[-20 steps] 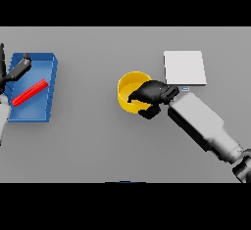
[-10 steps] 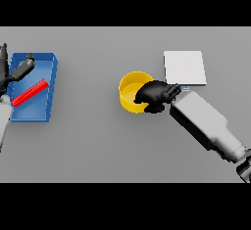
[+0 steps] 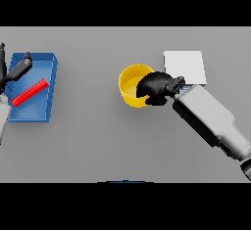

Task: Pick up the red beaker and tilt it to pour out 1 green nut into yellow bowl. Pick up the yellow bowl and place it on the metallic measuring scale.

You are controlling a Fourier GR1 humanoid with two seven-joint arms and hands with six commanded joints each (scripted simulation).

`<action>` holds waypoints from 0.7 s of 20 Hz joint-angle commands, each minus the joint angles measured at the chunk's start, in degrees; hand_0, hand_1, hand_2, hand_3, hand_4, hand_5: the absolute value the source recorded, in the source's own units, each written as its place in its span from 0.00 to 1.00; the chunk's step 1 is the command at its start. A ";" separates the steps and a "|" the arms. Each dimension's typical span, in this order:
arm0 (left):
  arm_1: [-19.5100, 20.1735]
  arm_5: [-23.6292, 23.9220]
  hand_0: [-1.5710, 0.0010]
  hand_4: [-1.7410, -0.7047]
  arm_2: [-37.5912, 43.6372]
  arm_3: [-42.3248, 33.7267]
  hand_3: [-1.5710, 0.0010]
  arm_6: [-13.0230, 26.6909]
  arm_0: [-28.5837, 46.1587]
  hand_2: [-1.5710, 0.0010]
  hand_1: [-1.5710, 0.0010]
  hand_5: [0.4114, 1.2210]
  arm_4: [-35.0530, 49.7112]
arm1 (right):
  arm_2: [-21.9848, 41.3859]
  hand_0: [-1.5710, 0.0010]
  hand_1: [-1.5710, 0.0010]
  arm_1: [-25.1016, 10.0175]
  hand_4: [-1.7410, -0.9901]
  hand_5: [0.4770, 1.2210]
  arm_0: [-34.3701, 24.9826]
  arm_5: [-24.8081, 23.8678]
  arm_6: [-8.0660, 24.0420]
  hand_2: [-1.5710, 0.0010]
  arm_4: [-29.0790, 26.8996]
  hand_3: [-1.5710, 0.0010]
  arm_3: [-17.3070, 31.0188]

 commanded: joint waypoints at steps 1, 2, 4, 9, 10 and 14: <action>0.05 0.14 1.00 0.97 0.11 0.07 1.00 -0.40 0.13 1.00 1.00 0.35 0.04 | -0.76 0.01 0.01 -0.45 0.01 1.00 -0.16 0.81 0.68 0.10 -0.50 0.20 -1.32; -0.01 0.09 1.00 0.97 0.14 0.44 1.00 -0.41 -0.18 1.00 1.00 0.35 0.08 | -1.39 0.01 0.01 -1.15 0.00 1.00 0.15 0.70 0.87 0.10 -0.70 0.21 -2.41; -0.31 0.23 1.00 0.97 0.02 0.84 1.00 -0.08 -0.84 1.00 1.00 0.35 -0.09 | -2.80 0.00 0.00 -2.51 0.00 1.00 -0.13 1.00 2.28 0.10 -0.94 0.19 -5.12; 0.33 -0.16 1.00 0.96 0.27 -0.59 1.00 -0.02 0.35 1.00 1.00 0.36 0.25 | -5.42 0.00 0.00 -3.31 0.00 1.00 1.52 1.61 4.82 0.07 -2.17 0.14 -7.87; 0.66 -0.29 1.00 0.97 0.40 -0.38 1.00 0.56 0.15 1.00 1.00 0.36 0.14 | -6.23 0.00 0.00 -3.71 0.00 1.00 1.56 1.42 5.99 0.06 -2.26 0.17 -8.02; 0.15 0.30 1.00 0.96 0.19 0.02 1.00 0.21 -0.26 1.00 1.00 0.37 -0.25 | -9.40 0.00 0.00 -6.80 0.00 1.00 0.01 -1.84 5.78 0.03 -1.58 0.22 -4.67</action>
